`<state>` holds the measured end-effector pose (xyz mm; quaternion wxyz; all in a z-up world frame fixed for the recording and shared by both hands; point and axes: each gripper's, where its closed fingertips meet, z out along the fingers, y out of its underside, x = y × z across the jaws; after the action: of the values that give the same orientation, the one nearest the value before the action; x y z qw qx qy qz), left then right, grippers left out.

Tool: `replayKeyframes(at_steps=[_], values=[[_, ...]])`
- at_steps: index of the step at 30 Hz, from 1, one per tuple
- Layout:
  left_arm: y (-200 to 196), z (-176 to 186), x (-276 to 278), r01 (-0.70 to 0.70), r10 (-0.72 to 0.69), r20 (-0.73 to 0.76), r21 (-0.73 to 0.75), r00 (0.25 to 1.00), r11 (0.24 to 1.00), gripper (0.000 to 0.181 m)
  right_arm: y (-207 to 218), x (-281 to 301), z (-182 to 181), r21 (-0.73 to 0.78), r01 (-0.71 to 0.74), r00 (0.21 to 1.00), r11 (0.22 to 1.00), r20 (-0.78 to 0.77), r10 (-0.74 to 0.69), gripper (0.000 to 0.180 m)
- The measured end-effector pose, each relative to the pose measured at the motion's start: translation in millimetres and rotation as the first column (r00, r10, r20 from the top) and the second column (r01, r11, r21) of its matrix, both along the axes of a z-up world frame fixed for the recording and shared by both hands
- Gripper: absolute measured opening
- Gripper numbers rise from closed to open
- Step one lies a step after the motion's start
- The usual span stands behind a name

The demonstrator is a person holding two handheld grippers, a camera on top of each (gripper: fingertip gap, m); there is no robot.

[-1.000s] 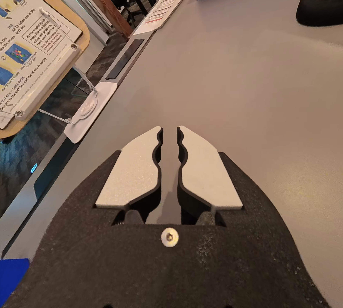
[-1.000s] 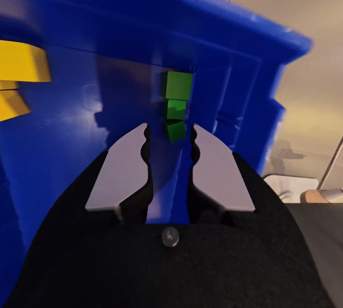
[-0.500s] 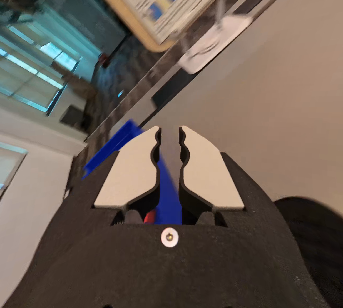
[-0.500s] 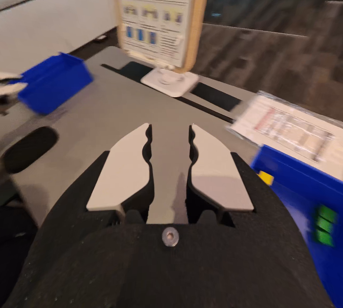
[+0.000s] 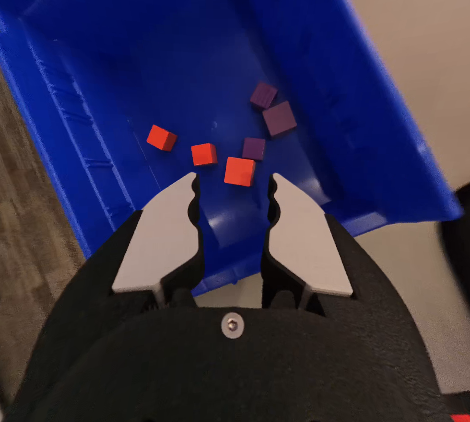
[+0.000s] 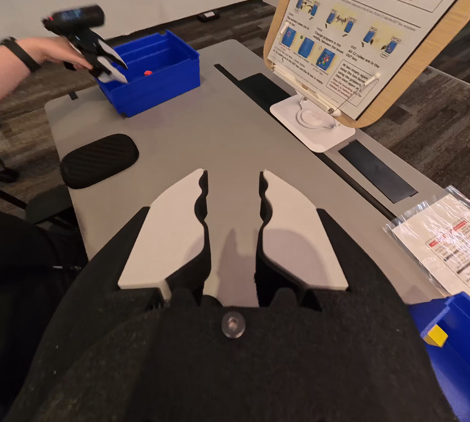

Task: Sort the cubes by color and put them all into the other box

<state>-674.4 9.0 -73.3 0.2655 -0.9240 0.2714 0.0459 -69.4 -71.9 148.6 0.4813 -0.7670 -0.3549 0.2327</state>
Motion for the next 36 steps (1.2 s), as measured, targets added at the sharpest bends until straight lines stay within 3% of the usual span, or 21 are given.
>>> replayKeyframes(at_steps=[5, 9, 12, 16, 20, 24, 27, 33, 36], values=[[-2, -34, -5, 0.080, -0.090, -0.107, -0.100, 0.990, 0.992, 0.051, -18, -13, 7, 0.047, -0.100, 0.979, 0.994, -0.176, 0.107, 0.034], [2, -47, -2, 0.073, -0.095, -0.128, -0.170, 0.987, 0.983, 0.048, -17, -11, 4, 0.025, -0.115, 0.974, 0.993, -0.192, 0.117, 0.034], [1, -60, -13, 0.054, -0.114, -0.233, -0.249, 0.966, 0.967, 0.037, -14, -7, -6, -0.007, -0.102, 0.982, 0.995, -0.158, 0.099, 0.034], [12, -50, -8, 0.064, -0.108, -0.234, -0.190, 0.966, 0.980, 0.029, -8, -7, -12, -0.022, -0.084, 0.986, 0.996, -0.146, 0.080, 0.034], [23, 3, -3, 0.080, -0.070, -0.245, 0.033, 0.967, 0.996, 0.029, 1, -22, -18, -0.052, -0.094, 0.986, 0.994, -0.139, 0.086, 0.033], [21, 87, 66, 0.233, -0.164, -0.213, 0.358, 0.963, 0.904, 0.029, 12, -70, -26, -0.077, -0.185, 0.973, 0.980, -0.154, 0.172, 0.037], [10, 123, 141, 0.323, -0.223, -0.249, 0.511, 0.943, 0.797, 0.029, 22, -127, -33, -0.100, -0.265, 0.947, 0.959, -0.212, 0.239, 0.045], [-17, 132, 295, 0.419, -0.316, -0.282, 0.694, 0.906, 0.585, 0.028, 34, -210, -66, -0.137, -0.288, 0.931, 0.948, -0.271, 0.244, 0.050], [-24, 125, 346, 0.429, -0.390, -0.232, 0.711, 0.891, 0.557, 0.028, 36, -220, -78, -0.175, -0.274, 0.935, 0.946, -0.279, 0.220, 0.051]])
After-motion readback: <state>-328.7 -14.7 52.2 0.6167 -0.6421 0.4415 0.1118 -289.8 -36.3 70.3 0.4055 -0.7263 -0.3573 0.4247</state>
